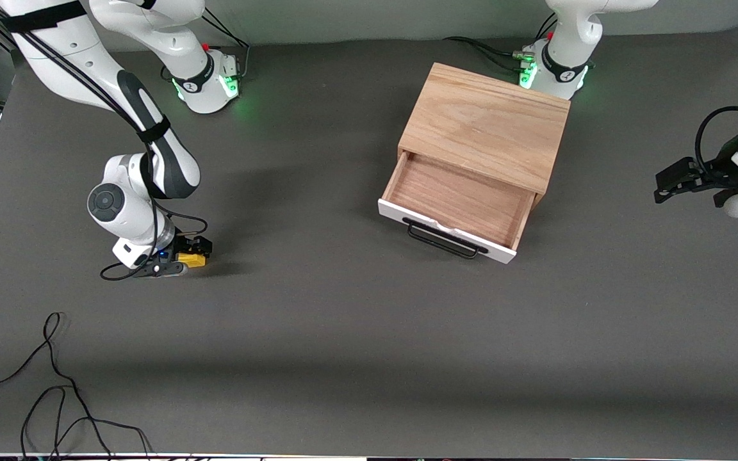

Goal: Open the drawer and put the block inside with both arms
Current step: 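Close the right gripper on the yellow cube and lift it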

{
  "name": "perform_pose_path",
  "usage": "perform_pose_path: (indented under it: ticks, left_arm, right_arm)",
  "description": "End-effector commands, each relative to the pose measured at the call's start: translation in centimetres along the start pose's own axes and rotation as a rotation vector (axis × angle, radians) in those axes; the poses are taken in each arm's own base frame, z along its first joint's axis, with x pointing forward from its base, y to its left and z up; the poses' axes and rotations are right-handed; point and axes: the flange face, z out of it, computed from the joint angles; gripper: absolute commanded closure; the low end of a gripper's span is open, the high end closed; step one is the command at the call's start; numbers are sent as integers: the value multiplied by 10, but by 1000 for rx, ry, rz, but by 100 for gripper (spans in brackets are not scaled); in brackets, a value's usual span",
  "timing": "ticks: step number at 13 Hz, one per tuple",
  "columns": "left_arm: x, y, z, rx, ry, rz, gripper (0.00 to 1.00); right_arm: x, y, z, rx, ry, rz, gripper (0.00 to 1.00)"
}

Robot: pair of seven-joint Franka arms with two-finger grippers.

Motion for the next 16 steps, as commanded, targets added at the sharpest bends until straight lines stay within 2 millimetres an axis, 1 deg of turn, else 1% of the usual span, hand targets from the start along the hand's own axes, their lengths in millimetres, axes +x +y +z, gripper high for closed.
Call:
perform_pose_path:
  ticks: [1, 2, 3, 4, 6, 8, 10, 11, 12, 13, 14, 15, 16]
  left_arm:
    - [-10, 4, -4, 2, -6, 23, 0]
    - [-11, 3, -4, 3, -10, 24, 0]
    - [-12, 3, -3, 5, -17, 25, 0]
    - [-12, 4, -3, 7, -18, 31, 0]
    - [-14, 4, -4, 9, -27, 77, 0]
    - [-14, 3, -4, 11, -32, 79, 0]
    - [-15, 2, -3, 33, -38, 141, 0]
    - [-15, 2, -3, 32, -44, 149, 0]
    - [-16, 1, -3, 32, -44, 147, 0]
    - [-15, 1, -2, 32, -46, 141, 0]
    - [-16, 1, -3, 32, -46, 140, 0]
    - [-16, 1, -3, 29, -44, 134, 0]
    - [-16, 2, -4, 24, -40, 126, 0]
  right_arm:
    - [4, 1, -6, -3, 19, -24, 84]
    - [7, 1, -10, -3, 26, -17, 92]
    - [13, -1, -21, 0, 26, -16, 92]
    - [22, -6, -36, 5, -7, -17, 92]
    - [47, -14, -79, 16, -75, 18, 92]
    - [74, -45, -133, 27, -116, 59, 92]
    - [98, -95, -190, 44, -127, 118, 92]
    - [108, -114, -211, 56, -126, 142, 92]
    - [120, -131, -227, 80, -110, 169, 92]
    - [127, -150, -243, 118, -108, 202, 92]
    - [134, -165, -255, 152, -119, 250, 92]
    - [137, -183, -271, 177, -118, 295, 92]
    - [135, -206, -284, 195, -119, 324, 92]
